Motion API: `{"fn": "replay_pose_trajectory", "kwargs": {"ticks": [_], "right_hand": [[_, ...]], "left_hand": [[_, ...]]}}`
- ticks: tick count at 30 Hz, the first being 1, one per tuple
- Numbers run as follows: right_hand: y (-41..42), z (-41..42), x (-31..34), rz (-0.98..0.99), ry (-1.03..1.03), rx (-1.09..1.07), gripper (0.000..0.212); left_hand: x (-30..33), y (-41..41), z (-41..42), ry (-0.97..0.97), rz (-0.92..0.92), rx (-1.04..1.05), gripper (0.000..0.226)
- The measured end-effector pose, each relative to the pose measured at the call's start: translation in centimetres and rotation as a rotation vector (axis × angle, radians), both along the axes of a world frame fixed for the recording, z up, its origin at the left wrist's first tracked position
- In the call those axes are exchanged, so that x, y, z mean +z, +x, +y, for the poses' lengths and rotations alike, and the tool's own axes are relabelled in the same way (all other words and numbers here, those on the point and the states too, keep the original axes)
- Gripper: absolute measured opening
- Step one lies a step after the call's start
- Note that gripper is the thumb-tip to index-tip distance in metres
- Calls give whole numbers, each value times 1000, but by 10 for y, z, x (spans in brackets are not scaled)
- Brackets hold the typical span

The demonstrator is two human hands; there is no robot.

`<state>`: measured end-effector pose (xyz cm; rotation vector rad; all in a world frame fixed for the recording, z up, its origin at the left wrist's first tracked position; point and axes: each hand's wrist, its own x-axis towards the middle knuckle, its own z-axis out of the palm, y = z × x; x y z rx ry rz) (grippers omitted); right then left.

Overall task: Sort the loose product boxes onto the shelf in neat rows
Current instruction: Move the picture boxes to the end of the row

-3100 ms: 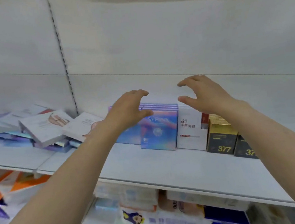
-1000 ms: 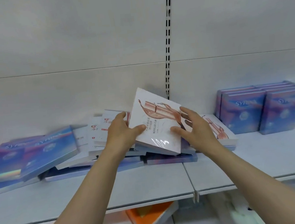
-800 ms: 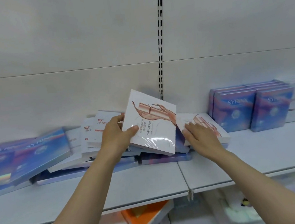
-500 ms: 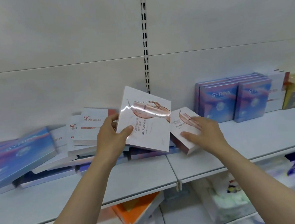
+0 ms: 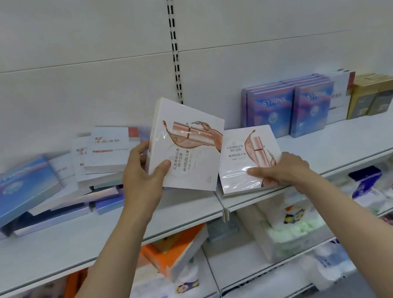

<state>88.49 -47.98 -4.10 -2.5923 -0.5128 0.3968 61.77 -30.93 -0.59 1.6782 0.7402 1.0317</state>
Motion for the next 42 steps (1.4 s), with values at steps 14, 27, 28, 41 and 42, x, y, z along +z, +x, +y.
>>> {"fn": "replay_pose_trajectory", "kwargs": {"ticks": [14,27,28,41,42], "right_hand": [[68,-111,34,242,1049,-141,34],[251,-308,46,168,1249,-231,50],[262,-320,46,163,1256,-249,51],[426,-410,27,136,1347,-365,43],[443,-413,27,128,1344,-369,42]], "left_hand": [[16,98,-78,-21,-148,-162,52],[19,330,-245,-62,-190,-300,39],[18,344,-257,-65,-191,-312,39],[25,540,-316,-40,-117,-463,43],[27,557,-318,-45,-117,-469,43]]}}
